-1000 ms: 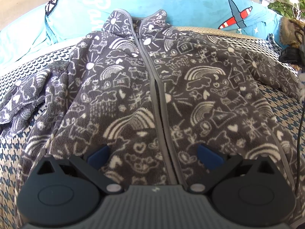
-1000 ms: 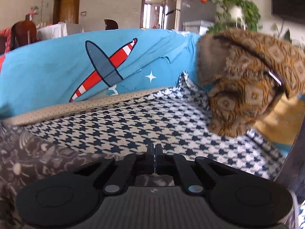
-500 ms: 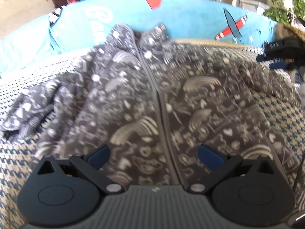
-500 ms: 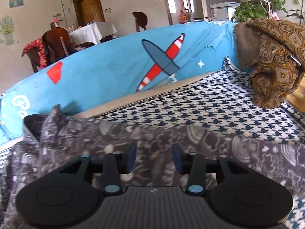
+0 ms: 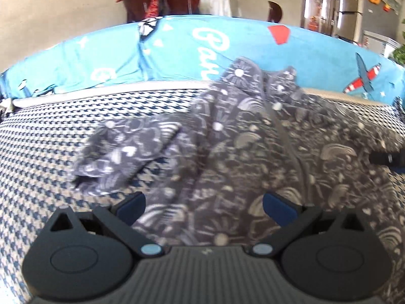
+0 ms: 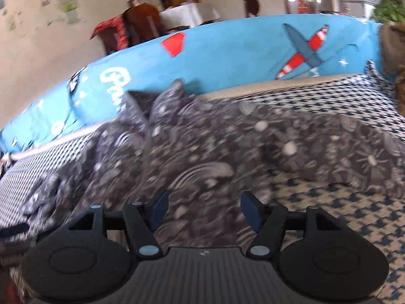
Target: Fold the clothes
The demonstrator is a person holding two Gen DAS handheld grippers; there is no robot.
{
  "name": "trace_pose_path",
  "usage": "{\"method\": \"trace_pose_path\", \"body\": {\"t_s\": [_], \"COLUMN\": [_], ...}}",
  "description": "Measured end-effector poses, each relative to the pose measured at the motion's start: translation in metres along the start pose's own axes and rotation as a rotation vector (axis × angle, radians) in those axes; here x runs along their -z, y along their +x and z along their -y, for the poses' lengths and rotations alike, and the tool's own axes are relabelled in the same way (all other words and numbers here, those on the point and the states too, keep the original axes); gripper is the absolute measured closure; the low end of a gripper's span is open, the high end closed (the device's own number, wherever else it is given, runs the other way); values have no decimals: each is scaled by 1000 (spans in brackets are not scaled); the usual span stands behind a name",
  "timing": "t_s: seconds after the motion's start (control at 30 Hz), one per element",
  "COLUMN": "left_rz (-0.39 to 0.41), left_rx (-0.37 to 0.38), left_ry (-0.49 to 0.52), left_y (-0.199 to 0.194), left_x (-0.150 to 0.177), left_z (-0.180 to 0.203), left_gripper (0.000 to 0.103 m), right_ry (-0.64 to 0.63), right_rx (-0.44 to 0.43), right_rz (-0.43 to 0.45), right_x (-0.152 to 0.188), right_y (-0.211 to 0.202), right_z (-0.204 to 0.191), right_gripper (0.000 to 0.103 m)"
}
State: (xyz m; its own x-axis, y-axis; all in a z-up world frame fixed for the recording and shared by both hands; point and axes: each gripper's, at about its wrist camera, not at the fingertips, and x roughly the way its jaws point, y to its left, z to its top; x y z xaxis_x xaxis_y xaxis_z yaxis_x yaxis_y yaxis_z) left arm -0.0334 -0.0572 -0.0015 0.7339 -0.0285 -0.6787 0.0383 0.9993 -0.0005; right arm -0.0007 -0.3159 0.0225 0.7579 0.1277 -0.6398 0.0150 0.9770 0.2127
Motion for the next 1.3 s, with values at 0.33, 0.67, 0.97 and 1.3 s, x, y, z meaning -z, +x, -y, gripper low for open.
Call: {"method": "trace_pose_path", "body": {"t_s": [0.33, 0.67, 0.97, 1.3], "left_rz": [1, -31, -99, -96], "left_rx": [-58, 56, 160, 168], "left_ry": [-179, -430, -587, -683], "left_y": [-4, 6, 33, 48], "left_x": [-6, -11, -10, -12], "left_z": [-76, -141, -157, -169], "left_gripper": [3, 10, 10, 19], "right_ry": [-118, -166, -169, -176], "right_rx": [32, 33, 28, 23], "right_rz": [-27, 18, 22, 24], "right_x": [43, 54, 55, 56], "right_y": [32, 38, 39, 41], "right_z": [-39, -47, -47, -48], "right_gripper": [30, 13, 11, 8]}}
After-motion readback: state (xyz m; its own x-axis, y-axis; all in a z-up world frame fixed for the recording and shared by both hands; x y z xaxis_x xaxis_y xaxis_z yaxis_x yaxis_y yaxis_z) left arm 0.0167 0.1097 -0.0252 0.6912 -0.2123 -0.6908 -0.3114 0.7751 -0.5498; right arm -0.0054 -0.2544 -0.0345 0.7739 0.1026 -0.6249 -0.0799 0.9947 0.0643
